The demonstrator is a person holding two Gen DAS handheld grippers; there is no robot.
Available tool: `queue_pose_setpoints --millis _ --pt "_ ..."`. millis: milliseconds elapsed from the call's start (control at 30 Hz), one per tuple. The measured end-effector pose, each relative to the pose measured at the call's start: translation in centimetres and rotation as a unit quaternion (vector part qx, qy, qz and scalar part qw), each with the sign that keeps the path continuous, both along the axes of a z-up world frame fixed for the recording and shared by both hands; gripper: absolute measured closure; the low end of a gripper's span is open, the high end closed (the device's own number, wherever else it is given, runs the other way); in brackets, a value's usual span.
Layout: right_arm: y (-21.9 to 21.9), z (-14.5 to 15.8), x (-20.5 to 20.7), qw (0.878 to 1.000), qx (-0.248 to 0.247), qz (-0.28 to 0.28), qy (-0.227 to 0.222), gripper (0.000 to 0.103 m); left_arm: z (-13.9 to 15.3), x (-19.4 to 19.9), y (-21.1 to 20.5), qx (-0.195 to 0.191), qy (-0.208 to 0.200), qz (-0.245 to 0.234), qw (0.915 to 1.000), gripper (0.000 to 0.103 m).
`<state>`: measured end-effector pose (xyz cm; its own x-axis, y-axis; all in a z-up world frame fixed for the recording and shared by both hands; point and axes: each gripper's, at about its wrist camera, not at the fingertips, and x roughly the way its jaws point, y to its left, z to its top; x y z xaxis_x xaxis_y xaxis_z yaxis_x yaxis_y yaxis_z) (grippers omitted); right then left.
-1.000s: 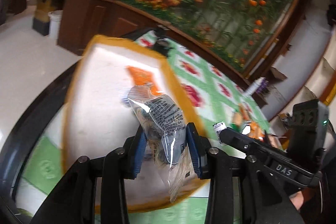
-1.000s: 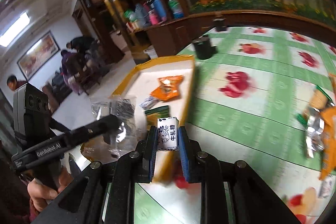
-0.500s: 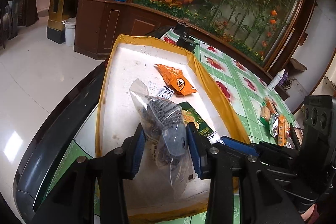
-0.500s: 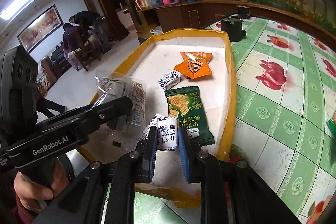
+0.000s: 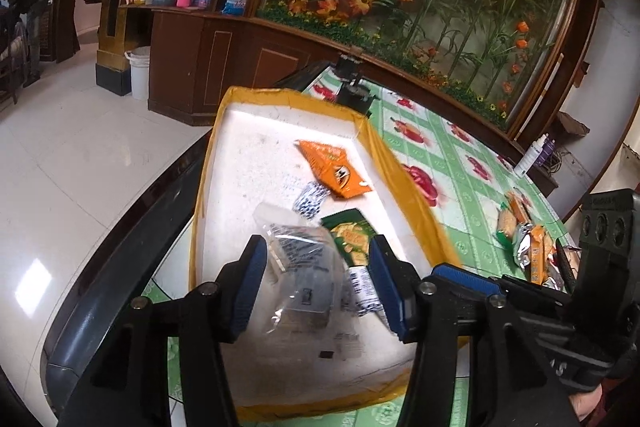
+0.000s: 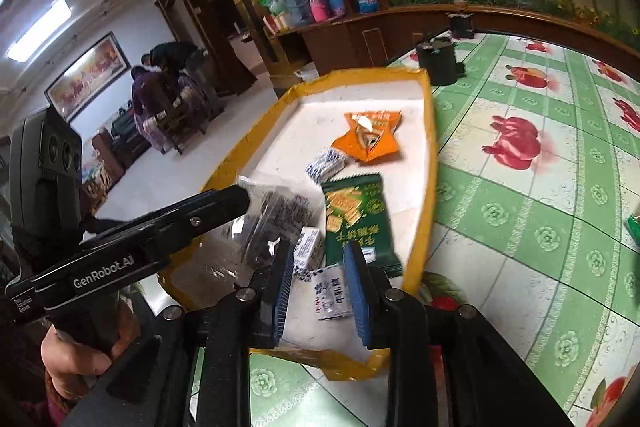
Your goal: Organize snacks
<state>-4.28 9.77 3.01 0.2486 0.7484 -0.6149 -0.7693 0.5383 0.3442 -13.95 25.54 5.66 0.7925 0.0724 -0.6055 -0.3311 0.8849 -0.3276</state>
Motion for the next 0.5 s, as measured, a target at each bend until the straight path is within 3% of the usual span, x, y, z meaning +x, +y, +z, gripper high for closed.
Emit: queue_pose_setpoints --millis 233,500 --pt "-2.9 0.5 2.0 0.998 0.033 -0.033 0.032 0.073 1.7 0.6 -3.2 0.014 -0.008 -0.034 0.9993 0.051" --pt "-8.6 1.0 3.9 0.993 0.063 -0.087 0.05 0.073 2.0 3.6 -10.6 0.03 0.008 -0.125 0.9917 0.05"
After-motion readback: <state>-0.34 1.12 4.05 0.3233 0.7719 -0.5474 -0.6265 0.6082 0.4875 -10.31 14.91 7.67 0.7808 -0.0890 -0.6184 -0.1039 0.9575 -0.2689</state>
